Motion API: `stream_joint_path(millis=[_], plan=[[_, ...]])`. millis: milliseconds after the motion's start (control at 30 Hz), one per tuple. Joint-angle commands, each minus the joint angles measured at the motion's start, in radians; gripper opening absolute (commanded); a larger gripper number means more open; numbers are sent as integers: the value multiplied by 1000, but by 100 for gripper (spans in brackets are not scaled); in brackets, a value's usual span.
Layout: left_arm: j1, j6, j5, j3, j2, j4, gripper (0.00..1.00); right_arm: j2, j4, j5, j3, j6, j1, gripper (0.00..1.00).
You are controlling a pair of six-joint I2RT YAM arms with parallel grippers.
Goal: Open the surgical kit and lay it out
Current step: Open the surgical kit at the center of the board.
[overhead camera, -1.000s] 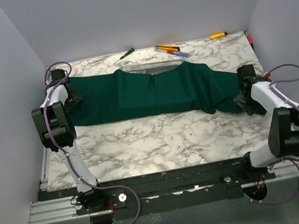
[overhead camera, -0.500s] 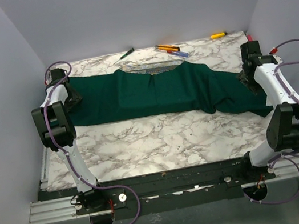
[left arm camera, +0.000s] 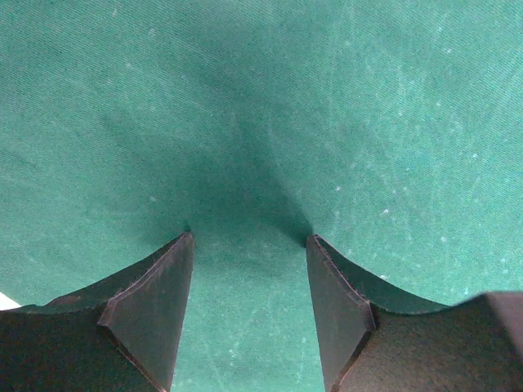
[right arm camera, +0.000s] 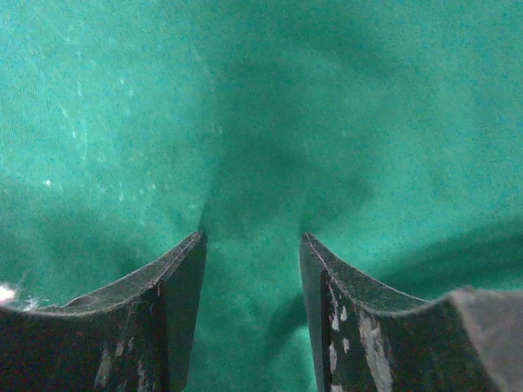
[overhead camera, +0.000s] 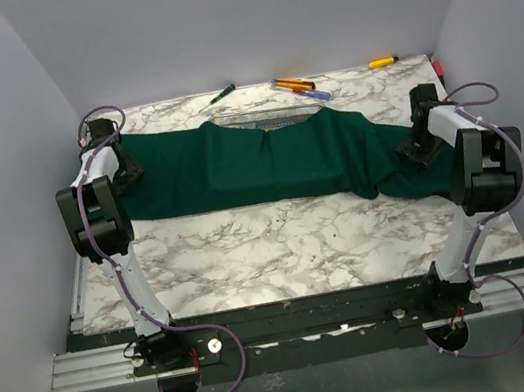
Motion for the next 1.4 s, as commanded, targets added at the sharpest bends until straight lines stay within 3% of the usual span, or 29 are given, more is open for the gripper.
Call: stream_joint_path(millis=[0,167,433,633,733,1033,1367], plan=[[9,5,30,9,52,8,59,92,41,-69,83,-107,-25,54],[9,8,12,12,65,4,59,225,42,-17,191,-203,-41,56],[9,-4,15,37,88,-4,59,481,17,80,524,-405,-54,58],[9,-9,20,76,107,-16,59,559,85,107,686,-525,-55,64],[9,-9,14,90,96,-23,59,533,29,93,763,-508,-54,65],[8,-11,48,124,37,-22,59,280,39,-95,571,-469,-53,74],[3,17,132,161,37,31,59,425,14,-214,642,-675,-33,75]])
